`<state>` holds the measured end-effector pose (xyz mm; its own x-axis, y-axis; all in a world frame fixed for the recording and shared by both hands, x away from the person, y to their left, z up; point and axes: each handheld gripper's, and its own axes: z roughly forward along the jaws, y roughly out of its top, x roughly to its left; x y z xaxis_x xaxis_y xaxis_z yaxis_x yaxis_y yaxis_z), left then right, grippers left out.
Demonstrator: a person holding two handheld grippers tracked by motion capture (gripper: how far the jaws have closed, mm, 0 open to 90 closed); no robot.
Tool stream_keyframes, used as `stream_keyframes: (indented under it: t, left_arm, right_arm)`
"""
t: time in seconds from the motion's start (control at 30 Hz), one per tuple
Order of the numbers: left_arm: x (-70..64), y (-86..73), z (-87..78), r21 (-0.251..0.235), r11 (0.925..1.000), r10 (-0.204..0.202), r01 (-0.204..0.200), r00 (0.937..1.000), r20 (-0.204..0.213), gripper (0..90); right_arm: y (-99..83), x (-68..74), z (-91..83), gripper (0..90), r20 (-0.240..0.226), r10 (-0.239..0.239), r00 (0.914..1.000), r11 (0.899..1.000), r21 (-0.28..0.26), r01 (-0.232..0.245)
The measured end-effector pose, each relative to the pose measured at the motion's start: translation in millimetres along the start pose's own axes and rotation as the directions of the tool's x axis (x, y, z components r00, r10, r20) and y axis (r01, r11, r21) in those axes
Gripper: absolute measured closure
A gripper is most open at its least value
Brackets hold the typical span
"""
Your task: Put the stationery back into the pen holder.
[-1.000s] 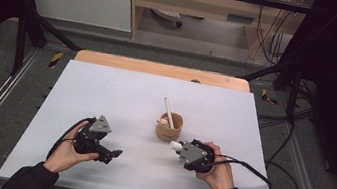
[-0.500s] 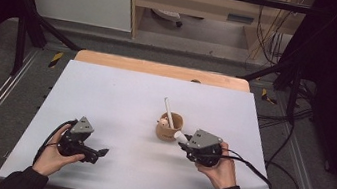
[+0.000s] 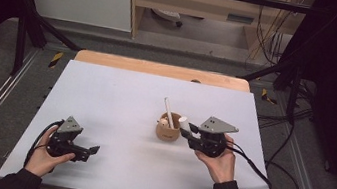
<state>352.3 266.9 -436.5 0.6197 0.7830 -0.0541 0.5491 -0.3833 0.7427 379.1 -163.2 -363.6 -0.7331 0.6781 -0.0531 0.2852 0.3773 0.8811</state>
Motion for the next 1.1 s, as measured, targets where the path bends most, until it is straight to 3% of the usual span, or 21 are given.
stream_keyframes:
  t: [0.33,0.77,1.1]
  left_arm:
    - [7.3,-8.2,-2.5,-0.007,0.9995,-0.032,0.032,0.9993,-0.017,4.5]
    - [11.6,-12.8,-4.8,-0.010,0.9988,-0.048,0.048,0.9982,-0.035,4.1]
    - [12.6,-14.9,-3.3,-0.002,0.9988,-0.049,0.049,0.9979,-0.042,4.1]
  right_arm:
    - [12.9,-11.3,3.5,68.4,0.024,0.118,0.9928,0.990,-0.078,-0.115]
    - [34.6,-19.2,25.2,68.4,0.037,0.204,0.9783,0.969,-0.151,-0.196]
    - [30.9,-23.6,51.9,68.4,0.040,0.243,0.9692,0.962,-0.138,-0.236]
